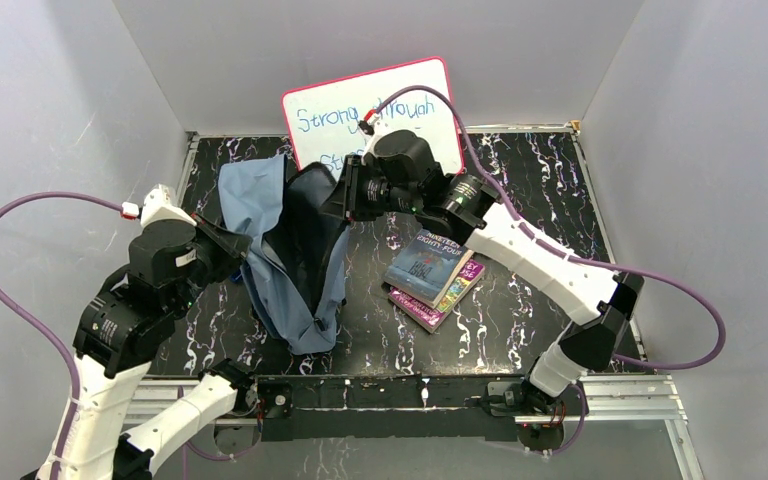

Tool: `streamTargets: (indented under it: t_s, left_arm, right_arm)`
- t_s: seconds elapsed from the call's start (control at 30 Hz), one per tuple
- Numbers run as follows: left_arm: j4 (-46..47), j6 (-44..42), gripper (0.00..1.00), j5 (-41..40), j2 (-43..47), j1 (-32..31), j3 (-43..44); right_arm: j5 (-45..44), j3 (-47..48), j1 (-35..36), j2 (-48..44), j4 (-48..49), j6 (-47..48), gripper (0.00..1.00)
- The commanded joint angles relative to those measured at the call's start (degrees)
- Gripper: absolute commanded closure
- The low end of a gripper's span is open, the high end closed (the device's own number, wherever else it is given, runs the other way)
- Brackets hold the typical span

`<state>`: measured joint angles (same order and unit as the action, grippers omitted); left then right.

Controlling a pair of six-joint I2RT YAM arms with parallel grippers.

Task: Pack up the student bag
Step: Adjust the student bag at the center of the board.

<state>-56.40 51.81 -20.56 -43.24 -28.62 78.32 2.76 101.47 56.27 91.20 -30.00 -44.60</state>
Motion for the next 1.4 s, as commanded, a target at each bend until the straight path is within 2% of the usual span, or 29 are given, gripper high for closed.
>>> streamTargets:
  t_s: [0.0,0.07,0.1,0.27,0.4,0.53,0.7,0.83,1.0,1.03,1.2,1.27,1.37]
  left_arm:
    - [1.1,-2.3,1.00,1.6,-1.2,0.0,-0.3]
    - [2.9,-3.5,1.00,3.2,-2.5,0.0,1.2]
    - [3.9,-4.0,1.00,4.0,-3.4,0.0,2.2]
    - [11.9,-5.4,1.00,8.3,-7.0,0.0,5.3]
    - [17.6,-4.4,1.00,9.5,-7.8,0.0,2.1]
    - [13.0,0.2,1.00,2.9,-4.6,0.0,-4.9]
    - [1.2,8.1,1.00,-8.4,7.0,0.0,-15.8]
    - [-7.7,15.1,1.00,-9.9,16.0,0.0,-21.3]
    - [-14.9,20.5,1.00,-10.6,23.4,0.0,-22.4]
    - [-15.7,21.0,0.96,-10.9,24.2,0.0,-22.3]
    - [-18.6,21.5,0.44,-13.5,24.2,0.0,-19.0]
    - [-19.5,20.5,0.27,-15.0,22.7,0.0,-16.6]
    - [-20.8,18.4,0.20,-16.7,19.3,0.0,-11.8]
  right_arm:
    - [-4.1,2.5,-0.1,-4.4,7.3,5.0,0.83]
    - [-6.7,6.3,-0.1,-4.6,7.5,7.4,0.98]
    - [-7.7,9.0,-0.2,-4.3,7.2,8.9,1.00]
    - [-12.3,26.3,-0.5,1.8,2.4,16.5,1.00]
    - [-13.6,36.0,-0.6,5.9,0.4,21.9,1.00]
    - [-10.9,28.9,-0.6,6.0,2.1,23.6,1.00]
    - [-0.4,14.7,-0.7,7.8,4.4,22.1,1.00]
    - [7.9,5.9,-0.7,9.9,7.3,20.0,1.00]
    - [5.9,-3.4,-0.6,8.0,10.8,17.7,1.00]
    - [4.6,-5.2,-0.7,7.3,11.3,17.3,1.00]
    - [1.5,-12.4,-1.8,4.7,12.1,15.1,1.00]
    - [1.4,-13.3,-2.2,4.3,12.1,15.0,1.00]
    - [1.6,-14.4,-2.4,3.8,13.3,15.5,1.00]
